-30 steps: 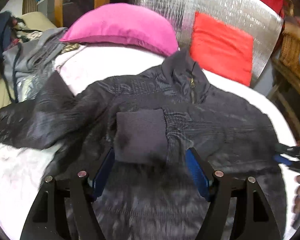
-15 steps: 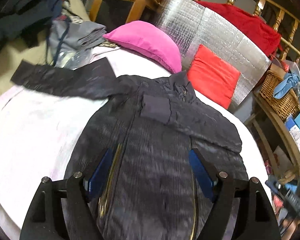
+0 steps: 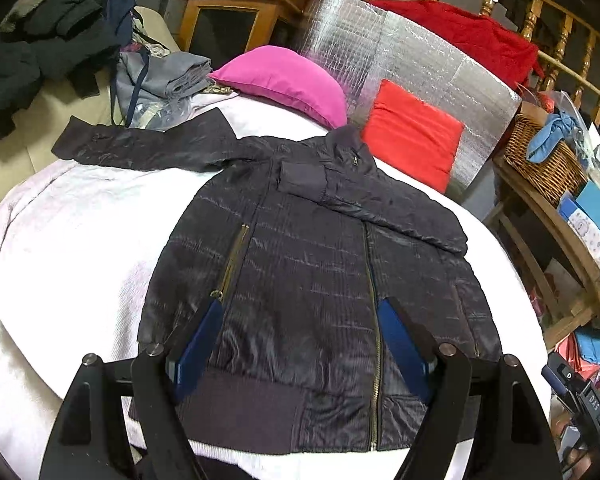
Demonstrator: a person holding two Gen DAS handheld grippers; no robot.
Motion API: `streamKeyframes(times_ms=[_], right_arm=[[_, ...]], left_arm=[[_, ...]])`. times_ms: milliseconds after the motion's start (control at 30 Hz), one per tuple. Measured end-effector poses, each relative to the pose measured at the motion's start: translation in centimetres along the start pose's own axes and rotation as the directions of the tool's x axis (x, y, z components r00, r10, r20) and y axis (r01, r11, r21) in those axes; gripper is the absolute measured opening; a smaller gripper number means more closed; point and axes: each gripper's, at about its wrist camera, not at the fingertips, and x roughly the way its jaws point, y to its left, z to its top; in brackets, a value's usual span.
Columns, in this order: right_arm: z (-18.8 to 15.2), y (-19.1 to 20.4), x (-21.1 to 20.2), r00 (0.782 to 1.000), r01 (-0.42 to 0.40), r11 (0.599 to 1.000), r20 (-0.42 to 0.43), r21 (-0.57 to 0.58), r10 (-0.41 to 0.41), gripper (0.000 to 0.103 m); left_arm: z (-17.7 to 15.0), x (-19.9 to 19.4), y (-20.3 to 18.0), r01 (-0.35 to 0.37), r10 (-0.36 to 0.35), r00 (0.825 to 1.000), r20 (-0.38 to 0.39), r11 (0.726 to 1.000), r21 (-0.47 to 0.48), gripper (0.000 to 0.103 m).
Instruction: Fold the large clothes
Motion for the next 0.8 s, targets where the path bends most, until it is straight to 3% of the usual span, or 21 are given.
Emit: streamKeyframes(times_ms=[467, 633, 800], right_arm=[[-0.6, 2.2, -2.2, 1.0, -0.003, 0.999, 0.024, -0.046, 0.004, 0.084], [-0.7, 3.1, -1.3, 1.0, -0.01, 0.999, -0.002, -0.052, 0.01, 0.084], [-1.0, 5.0, -1.2, 1.0, -0.017, 0.994, -0.001, -0.104, 0.017, 0.084]], left_arm=[[-1.0, -3.0, 1.3, 0.002, 0.0, 0.999, 0.044, 0.999, -0.044, 0.082], [-0.9, -2.6, 3.8, 0.002, 0.001, 1.0, 0.024, 0.99, -0.14, 0.084], [-1.0, -3.1, 5.3, 0.012, -0.002, 0.998, 0.056, 0.985, -0.172, 0.085]])
